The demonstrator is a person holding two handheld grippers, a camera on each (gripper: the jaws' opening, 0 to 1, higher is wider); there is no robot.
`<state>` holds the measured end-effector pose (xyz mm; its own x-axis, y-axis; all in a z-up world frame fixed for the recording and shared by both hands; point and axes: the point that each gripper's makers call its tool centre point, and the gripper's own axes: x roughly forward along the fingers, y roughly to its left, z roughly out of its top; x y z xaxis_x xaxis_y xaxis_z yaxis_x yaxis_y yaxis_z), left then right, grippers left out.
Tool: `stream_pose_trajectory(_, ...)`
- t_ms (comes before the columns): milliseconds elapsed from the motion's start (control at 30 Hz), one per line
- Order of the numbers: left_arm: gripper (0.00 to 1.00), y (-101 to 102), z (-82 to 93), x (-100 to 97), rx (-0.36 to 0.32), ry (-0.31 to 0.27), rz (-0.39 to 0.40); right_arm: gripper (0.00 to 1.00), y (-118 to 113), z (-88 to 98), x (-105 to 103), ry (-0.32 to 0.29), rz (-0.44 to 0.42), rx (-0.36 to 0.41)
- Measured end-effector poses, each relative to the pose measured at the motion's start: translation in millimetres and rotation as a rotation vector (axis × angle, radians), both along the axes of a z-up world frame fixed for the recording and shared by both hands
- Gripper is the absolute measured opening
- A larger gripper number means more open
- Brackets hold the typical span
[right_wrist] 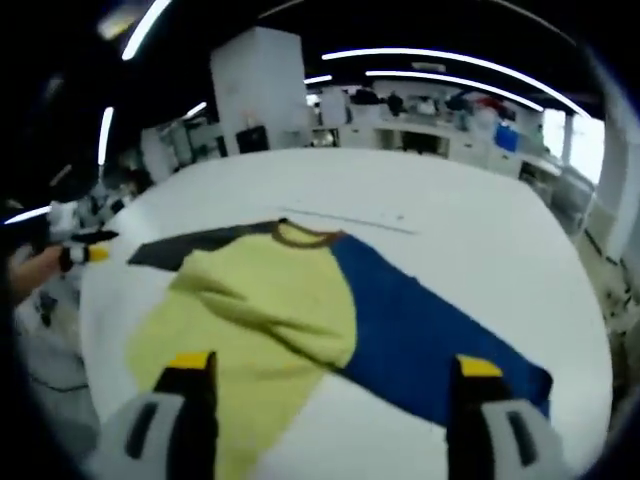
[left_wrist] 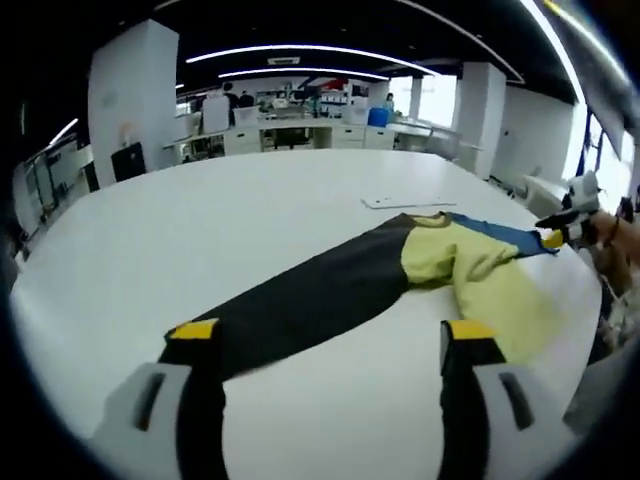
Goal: Fold the garment on the visible template until the final outline fits inside the template.
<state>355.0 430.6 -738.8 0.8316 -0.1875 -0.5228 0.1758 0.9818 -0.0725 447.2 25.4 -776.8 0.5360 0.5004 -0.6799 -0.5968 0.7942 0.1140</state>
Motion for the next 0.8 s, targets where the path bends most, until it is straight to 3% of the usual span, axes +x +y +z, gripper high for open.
stream_pose_trajectory(233, 0.85, -44.0, 21.6, -20.7, 0.04, -0.023, -0.101, 0.94, 71.5, -1.3, -44.2, 0.02, 0.135, 0.014)
stream_pose_trajectory(400, 0.85, -67.0, 26.1, -34.7, 0.007, -0.029, -0.145, 0.9, 118.0, -9.7, -72.0, 0.032, 0.235, 0.024)
stream_pose_trajectory(567, 0.83, -88.0, 26.7, -46.9, 0.02, -0.044, -0.187, 0.86, 151.1, -20.4, -94.4, 0.03, 0.307, 0.015)
stream_pose_trajectory(700, 0.83, -104.2, 20.4, -56.0, 0.023, -0.053, -0.249, 0.81, 167.8, -29.3, -109.1, -0.02, 0.367, -0.047)
stream_pose_trajectory(800, 0.8, -112.3, 14.3, -64.6, 0.01, -0.04, -0.262, 0.76, 181.7, -33.3, -116.6, -0.025, 0.373, -0.026)
